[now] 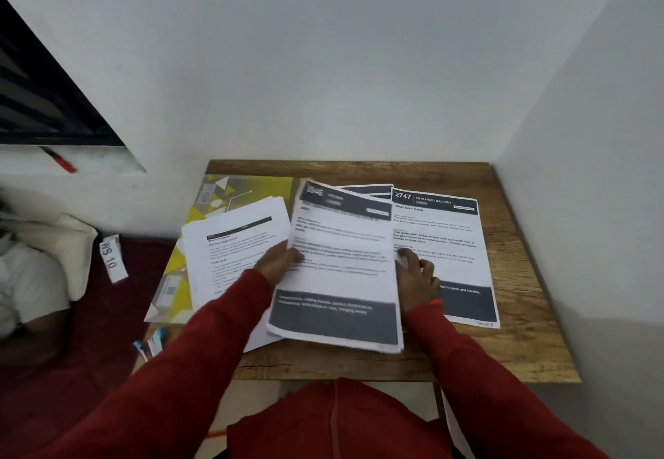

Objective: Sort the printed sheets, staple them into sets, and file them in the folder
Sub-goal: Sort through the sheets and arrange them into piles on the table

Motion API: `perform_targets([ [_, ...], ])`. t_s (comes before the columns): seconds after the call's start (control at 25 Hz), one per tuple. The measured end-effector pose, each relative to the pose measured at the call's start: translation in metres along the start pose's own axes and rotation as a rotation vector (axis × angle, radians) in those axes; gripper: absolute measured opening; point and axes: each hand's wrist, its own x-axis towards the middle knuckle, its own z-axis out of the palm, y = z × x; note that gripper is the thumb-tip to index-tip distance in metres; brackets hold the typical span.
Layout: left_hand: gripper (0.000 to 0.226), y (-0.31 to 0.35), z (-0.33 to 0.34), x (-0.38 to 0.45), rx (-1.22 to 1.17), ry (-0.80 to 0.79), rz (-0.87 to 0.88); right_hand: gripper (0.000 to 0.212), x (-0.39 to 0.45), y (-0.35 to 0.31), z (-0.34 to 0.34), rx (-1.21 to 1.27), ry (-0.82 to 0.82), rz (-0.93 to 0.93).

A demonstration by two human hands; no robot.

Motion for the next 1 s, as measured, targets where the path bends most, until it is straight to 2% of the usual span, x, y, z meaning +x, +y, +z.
perform_targets([
  [0.08, 0.030, 0.004, 0.029, 0.001, 0.219, -0.038, 0.054, 0.047, 0.002, 0.008, 0.001, 0.052, 0.013, -0.004],
  [0.16, 0.029, -0.001, 0.048, 0.009, 0.388, 0.033, 0.129, 0.047, 0.001, 0.014, 0.000, 0.049, 0.040, -0.087],
  [0.28, 0.029, -0.005, 0.061, 0.011, 0.485, 0.102, 0.144, 0.047, 0.000, 0.020, -0.002, 0.098, 0.088, -0.113],
  [0.44, 0.032, -0.012, 0.062, 0.020, 0.703, 0.260, 0.134, 0.051, 0.002, 0.023, 0.005, 0.098, 0.053, -0.091],
  [0.64, 0.031, -0.010, 0.067, 0.024, 0.670, 0.353, 0.146, 0.058, 0.004, 0.027, 0.008, 0.133, 0.064, -0.086],
  [0.76, 0.028, -0.007, 0.073, 0.019, 0.790, 0.438, 0.211, 0.055, 0.000, 0.025, 0.003, 0.162, 0.076, -0.089],
  [0.88, 0.029, -0.012, 0.076, 0.019, 0.814, 0.424, 0.298, 0.046, 0.000, 0.025, 0.002, 0.152, 0.066, -0.100],
  [1.0, 0.032, -0.014, 0.075, 0.021, 0.645, 0.373, 0.422, 0.047, 0.003, 0.028, 0.005, 0.165, 0.063, -0.089],
])
